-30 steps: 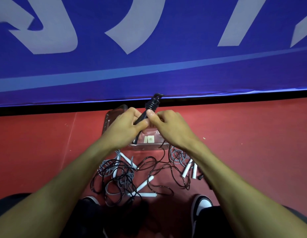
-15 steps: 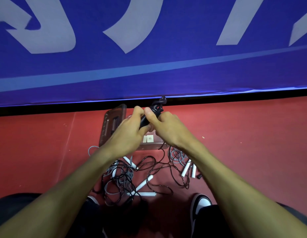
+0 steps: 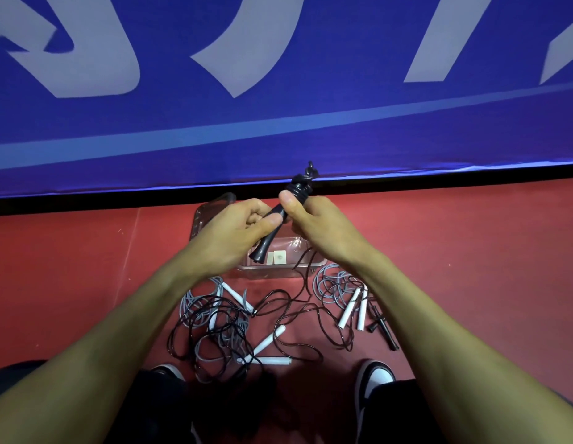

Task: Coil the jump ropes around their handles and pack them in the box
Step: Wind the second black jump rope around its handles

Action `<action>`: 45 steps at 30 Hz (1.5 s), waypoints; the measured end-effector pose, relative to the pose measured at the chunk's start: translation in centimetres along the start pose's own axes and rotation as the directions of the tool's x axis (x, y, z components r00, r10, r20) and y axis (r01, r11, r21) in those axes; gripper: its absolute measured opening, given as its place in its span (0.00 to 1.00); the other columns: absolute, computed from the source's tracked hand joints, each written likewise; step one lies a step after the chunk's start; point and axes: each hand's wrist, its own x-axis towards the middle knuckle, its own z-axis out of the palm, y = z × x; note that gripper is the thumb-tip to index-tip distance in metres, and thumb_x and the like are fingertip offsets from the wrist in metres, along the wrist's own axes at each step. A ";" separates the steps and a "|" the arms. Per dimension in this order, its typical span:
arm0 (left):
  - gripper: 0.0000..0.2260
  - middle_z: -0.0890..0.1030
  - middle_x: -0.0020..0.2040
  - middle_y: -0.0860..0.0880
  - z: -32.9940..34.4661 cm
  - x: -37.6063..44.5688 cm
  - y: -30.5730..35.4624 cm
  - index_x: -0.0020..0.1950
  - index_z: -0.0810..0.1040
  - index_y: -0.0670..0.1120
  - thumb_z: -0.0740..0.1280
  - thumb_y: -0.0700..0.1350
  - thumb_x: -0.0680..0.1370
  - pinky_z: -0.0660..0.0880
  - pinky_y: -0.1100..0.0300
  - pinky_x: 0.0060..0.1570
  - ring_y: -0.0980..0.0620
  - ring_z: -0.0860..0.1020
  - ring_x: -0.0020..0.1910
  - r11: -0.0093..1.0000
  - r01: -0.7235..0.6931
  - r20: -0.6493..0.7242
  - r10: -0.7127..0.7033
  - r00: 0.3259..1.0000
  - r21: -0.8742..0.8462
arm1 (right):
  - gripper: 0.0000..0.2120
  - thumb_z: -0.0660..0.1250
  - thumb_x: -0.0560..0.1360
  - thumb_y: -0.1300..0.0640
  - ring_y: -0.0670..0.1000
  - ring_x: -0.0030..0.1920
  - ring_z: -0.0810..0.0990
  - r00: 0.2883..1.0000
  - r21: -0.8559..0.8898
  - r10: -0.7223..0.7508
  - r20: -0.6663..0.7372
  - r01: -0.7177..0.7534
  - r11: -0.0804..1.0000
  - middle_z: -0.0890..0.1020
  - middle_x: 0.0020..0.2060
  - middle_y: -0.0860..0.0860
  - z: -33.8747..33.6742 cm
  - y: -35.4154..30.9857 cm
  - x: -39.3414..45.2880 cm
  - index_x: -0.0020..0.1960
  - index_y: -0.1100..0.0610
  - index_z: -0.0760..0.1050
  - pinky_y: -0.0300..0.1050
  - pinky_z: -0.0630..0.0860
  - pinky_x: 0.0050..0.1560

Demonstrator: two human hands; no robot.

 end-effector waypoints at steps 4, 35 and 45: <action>0.24 0.84 0.39 0.47 -0.6 -0.3 0.0 0.45 0.76 0.50 0.67 0.69 0.67 0.78 0.42 0.45 0.46 0.82 0.39 0.997 0.023 -0.083 -0.017 0.996 0.068 | 0.28 0.52 0.83 0.38 0.42 0.24 0.67 0.999 -0.108 0.041 0.035 -0.037 0.993 0.74 0.26 0.45 -0.2 -0.2 -0.5 0.31 0.54 0.69 0.37 0.63 0.30; 0.13 0.80 0.41 0.55 0.8 0.6 -1.5 0.50 0.77 0.50 0.65 0.59 0.76 0.72 0.54 0.46 0.55 0.76 0.41 0.968 0.021 0.044 -0.010 0.999 -0.252 | 0.15 0.60 0.84 0.56 0.46 0.23 0.70 0.959 0.197 0.142 0.244 -0.192 0.961 0.82 0.29 0.54 -0.9 0.1 -0.3 0.45 0.61 0.81 0.35 0.67 0.25; 0.17 0.83 0.33 0.50 0.5 0.2 0.1 0.48 0.72 0.46 0.69 0.59 0.74 0.73 0.55 0.35 0.52 0.79 0.31 0.977 0.018 -0.025 -0.024 0.999 -0.214 | 0.17 0.64 0.81 0.56 0.47 0.23 0.72 0.987 0.005 -0.006 0.159 0.005 1.000 0.76 0.24 0.50 0.0 -0.6 -0.7 0.34 0.53 0.79 0.41 0.69 0.30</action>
